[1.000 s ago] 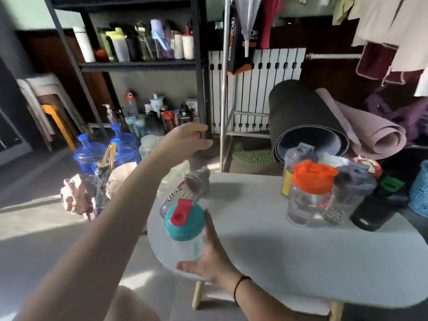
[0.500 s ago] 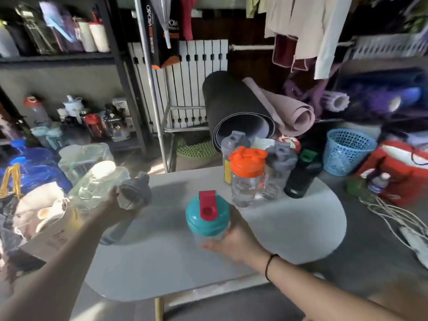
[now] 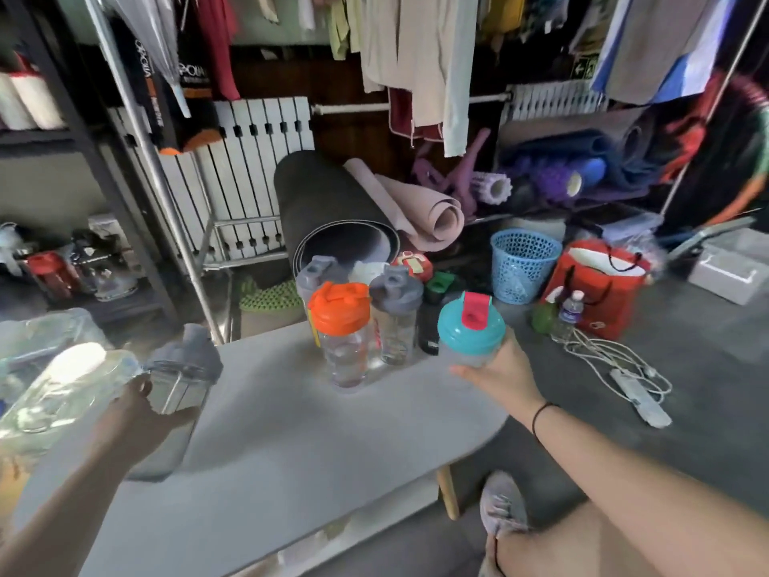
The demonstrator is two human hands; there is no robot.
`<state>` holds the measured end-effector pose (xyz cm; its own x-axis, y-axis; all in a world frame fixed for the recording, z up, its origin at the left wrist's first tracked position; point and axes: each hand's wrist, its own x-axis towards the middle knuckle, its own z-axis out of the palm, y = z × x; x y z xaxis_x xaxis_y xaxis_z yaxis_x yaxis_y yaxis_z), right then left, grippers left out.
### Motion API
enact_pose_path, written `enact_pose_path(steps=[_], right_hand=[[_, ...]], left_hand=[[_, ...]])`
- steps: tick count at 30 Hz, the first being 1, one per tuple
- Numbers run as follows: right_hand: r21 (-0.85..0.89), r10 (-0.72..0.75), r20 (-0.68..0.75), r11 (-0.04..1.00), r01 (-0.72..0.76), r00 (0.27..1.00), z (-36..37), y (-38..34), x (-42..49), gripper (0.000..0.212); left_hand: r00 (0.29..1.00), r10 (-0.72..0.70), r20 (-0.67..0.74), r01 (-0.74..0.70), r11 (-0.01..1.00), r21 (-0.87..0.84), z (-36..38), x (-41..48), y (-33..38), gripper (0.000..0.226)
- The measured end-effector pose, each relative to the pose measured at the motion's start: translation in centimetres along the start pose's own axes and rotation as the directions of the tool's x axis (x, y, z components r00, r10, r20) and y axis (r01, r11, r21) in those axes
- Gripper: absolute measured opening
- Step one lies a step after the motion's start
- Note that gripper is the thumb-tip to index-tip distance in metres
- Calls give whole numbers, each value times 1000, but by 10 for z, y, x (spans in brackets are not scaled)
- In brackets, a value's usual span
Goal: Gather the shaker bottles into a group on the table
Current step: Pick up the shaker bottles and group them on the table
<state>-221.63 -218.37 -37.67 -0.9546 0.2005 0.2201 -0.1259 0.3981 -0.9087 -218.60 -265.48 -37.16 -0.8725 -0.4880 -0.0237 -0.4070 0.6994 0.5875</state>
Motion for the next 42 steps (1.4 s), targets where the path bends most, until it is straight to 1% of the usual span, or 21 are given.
enact_pose_path(steps=[2,4,7,9,11,13,16,17,20,25,27,29,32,35,38,42], right_hand=[[-5,18,-11,1000,-18,1000,-3,6,7,69],[-22,22,-5,1000,-22,1000,-2,15,15,71],[-44,53,28,998,-52,998,0,25,21,76],[-38,64,6,997,-64,998,1,32,21,75],[-34,69,-20,997,-70,997,0,41,23,76],[-58,60,19,997,-59,998,-3,46,25,77],[-106,55,102,993,-44,993,-8,47,30,78],[-114,50,120,993,-37,992,-9,47,32,80],[-118,47,171,993,-26,984,-16,49,36,86],[-147,115,279,986,-76,953,-29,47,43,92],[-150,138,290,984,-98,947,-29,49,43,92],[-124,152,282,985,-121,947,-26,52,41,92],[-83,182,267,983,-165,946,-22,59,41,95],[-68,207,307,978,-196,929,-21,66,41,91],[-120,232,343,972,-203,910,-22,76,38,86],[-178,240,326,965,-190,914,-22,81,35,81]], left_hand=[[1000,-4,24,6,998,-59,2,-11,15,93],[1000,5,9,-4,997,-76,12,-12,19,92],[1000,14,21,-11,986,-167,24,-18,25,91],[999,15,42,-5,972,-235,27,-27,31,88],[996,39,81,-12,948,-317,29,-40,40,91],[989,93,111,-37,904,-426,33,-56,50,89],[965,235,114,-133,818,-559,39,-84,71,65],[952,287,108,-173,792,-585,42,-94,80,64],[920,377,107,-228,737,-637,58,-114,106,89],[846,525,91,-363,693,-623,103,-123,149,92],[849,523,77,-351,667,-657,122,-128,168,91],[858,508,76,-336,667,-665,141,-134,186,86],[874,476,96,-302,689,-659,168,-135,200,87],[890,452,66,-321,721,-615,187,-132,208,91],[906,421,48,-317,748,-583,201,-126,209,94],[934,352,67,-245,763,-598,210,-120,210,91]])
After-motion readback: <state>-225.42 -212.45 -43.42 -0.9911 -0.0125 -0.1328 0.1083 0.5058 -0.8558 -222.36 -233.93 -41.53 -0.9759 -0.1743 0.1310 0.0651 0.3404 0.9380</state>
